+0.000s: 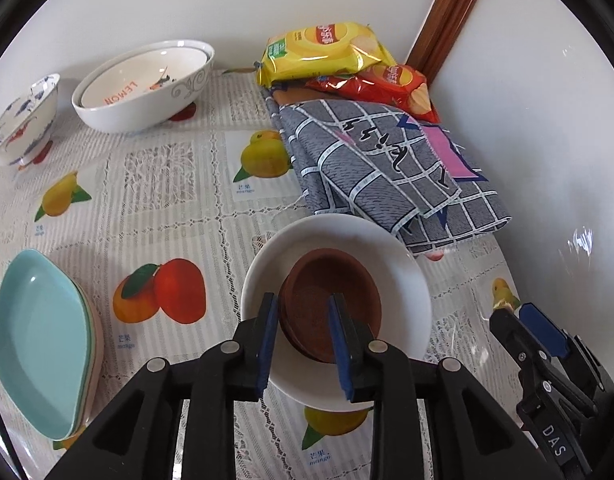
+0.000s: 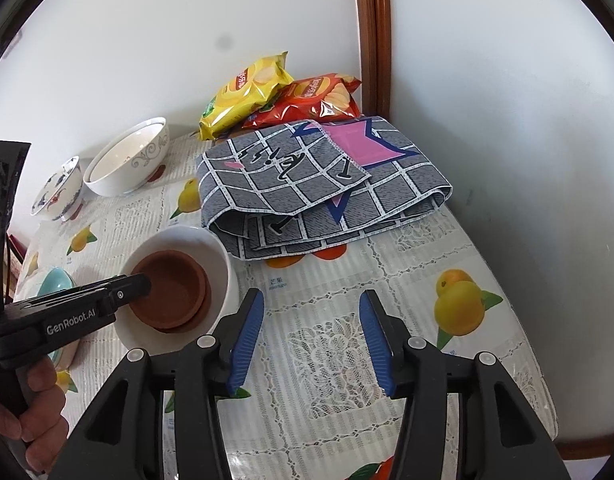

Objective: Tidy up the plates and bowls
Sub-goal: 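Lower the left gripper's brown bowl into the white bowl and open the left gripper, then move both grippers to the white bowl rim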

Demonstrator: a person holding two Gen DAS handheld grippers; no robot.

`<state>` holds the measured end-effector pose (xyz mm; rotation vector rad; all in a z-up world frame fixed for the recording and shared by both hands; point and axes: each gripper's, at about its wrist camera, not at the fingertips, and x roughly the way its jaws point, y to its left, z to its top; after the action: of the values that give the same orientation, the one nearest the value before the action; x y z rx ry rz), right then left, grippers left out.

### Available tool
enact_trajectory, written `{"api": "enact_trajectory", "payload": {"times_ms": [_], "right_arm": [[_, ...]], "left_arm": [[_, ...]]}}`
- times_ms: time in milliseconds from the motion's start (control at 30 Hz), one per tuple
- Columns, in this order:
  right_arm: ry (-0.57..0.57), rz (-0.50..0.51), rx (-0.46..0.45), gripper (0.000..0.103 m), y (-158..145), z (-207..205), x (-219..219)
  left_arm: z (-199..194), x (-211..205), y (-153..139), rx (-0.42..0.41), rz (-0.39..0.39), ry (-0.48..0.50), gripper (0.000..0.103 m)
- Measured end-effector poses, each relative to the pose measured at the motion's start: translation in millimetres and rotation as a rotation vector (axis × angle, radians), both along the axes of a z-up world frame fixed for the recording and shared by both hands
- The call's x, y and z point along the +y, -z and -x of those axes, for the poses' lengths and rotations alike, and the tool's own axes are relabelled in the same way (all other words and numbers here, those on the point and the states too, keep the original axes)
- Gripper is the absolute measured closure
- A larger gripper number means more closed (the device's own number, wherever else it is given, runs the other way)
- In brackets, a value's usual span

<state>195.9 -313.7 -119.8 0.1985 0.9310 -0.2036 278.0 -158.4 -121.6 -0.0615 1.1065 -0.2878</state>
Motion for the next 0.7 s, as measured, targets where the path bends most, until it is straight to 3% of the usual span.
{"api": "enact_trajectory", "payload": {"times_ms": [100, 233, 367, 433, 500, 700], "right_arm": [[0.000, 0.001, 0.002, 0.053, -4, 1, 2], [-0.006, 0.003, 0.019, 0.048, -8, 1, 5], [-0.007, 0.006, 0.053, 0.042, -7, 0, 8], [0.003, 0.022, 0.053, 0.035, -8, 1, 10], [0.018, 0.041, 0.054, 0.020, -8, 3, 12], [0.029, 0.062, 0.026, 0.020, -6, 9, 14]], "left_arm": [[3, 3, -7, -0.013, 0.002, 0.002, 0.078], [9, 11, -15, -0.040, -0.004, -0.013, 0.066], [15, 18, -23, -0.068, -0.018, -0.025, 0.060], [19, 23, -27, -0.079, -0.019, -0.036, 0.057], [21, 28, -29, -0.081, -0.010, -0.046, 0.053], [29, 35, -34, -0.107, -0.061, -0.075, 0.043]]}}
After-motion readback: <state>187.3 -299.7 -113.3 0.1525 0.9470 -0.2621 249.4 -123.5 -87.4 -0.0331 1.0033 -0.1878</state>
